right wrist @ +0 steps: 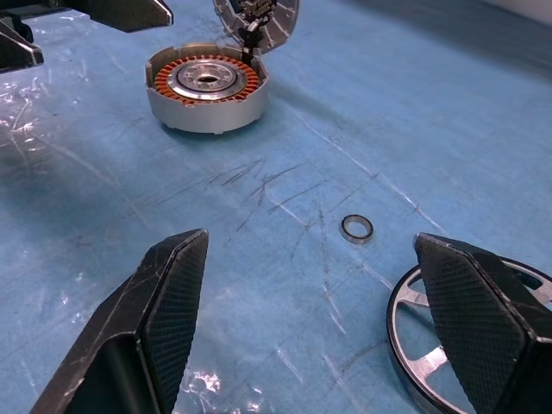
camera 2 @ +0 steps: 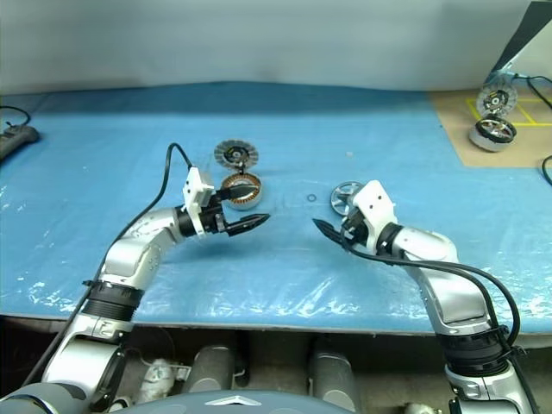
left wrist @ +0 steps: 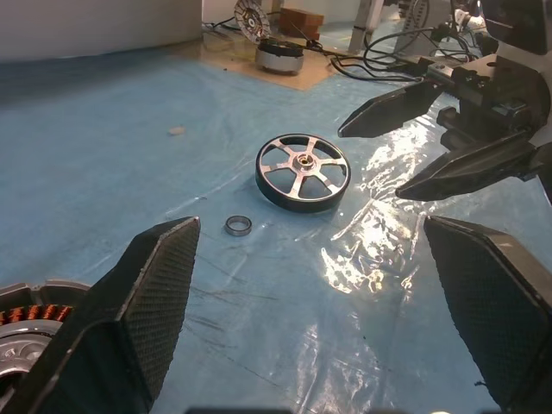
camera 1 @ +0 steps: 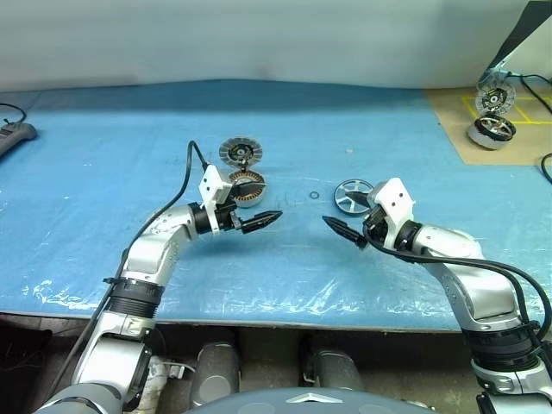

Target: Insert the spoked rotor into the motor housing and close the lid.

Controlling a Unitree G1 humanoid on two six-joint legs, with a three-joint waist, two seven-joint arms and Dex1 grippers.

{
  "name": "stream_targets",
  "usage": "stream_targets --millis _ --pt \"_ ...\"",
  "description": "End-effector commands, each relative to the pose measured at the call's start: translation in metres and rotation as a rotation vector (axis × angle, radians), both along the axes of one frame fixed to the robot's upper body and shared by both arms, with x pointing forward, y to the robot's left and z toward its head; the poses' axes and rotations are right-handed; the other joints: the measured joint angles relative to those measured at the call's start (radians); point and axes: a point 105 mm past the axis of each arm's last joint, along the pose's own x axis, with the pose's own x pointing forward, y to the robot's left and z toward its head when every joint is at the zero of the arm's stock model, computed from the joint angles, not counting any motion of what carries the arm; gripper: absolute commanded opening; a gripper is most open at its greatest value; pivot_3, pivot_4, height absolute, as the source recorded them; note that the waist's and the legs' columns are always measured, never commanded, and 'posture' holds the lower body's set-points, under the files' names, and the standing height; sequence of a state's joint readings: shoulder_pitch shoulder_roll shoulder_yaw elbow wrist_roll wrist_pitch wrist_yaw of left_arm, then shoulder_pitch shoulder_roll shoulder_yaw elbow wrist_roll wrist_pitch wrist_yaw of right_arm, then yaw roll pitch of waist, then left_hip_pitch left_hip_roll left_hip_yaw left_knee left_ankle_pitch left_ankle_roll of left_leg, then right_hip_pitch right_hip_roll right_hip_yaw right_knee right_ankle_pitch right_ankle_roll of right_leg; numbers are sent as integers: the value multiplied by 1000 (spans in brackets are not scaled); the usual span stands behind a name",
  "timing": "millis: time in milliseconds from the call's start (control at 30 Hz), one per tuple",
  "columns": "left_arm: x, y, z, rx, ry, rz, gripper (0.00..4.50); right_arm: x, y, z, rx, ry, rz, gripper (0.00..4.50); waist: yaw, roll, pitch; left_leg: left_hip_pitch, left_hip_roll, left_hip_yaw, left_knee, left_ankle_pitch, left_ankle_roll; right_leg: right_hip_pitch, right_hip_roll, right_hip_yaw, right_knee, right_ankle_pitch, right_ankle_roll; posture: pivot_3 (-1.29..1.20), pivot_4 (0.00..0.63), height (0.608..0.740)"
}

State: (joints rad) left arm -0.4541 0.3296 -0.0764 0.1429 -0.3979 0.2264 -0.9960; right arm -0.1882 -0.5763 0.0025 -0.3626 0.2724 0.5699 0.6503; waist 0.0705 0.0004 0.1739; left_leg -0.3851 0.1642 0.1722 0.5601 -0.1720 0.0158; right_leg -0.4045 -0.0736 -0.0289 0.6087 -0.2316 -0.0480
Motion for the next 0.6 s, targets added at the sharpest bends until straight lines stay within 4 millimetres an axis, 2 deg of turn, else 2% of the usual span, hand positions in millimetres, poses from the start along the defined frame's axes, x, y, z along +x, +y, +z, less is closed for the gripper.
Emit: stream_targets --millis 33,600 --pt "-1 1 9 -21 -42 7 4500 0 -2 7 1 -41 -7 4096 0 0 0 0 0 0 0 0 0 0 0 0 0 0 0 0 150 740" --pt "1 -2 8 -19 -38 -6 4500 -5 2 2 3 -21 5 4096 0 0 0 0 0 0 0 -1 -2 0 0 0 0 0 0 0 150 740"
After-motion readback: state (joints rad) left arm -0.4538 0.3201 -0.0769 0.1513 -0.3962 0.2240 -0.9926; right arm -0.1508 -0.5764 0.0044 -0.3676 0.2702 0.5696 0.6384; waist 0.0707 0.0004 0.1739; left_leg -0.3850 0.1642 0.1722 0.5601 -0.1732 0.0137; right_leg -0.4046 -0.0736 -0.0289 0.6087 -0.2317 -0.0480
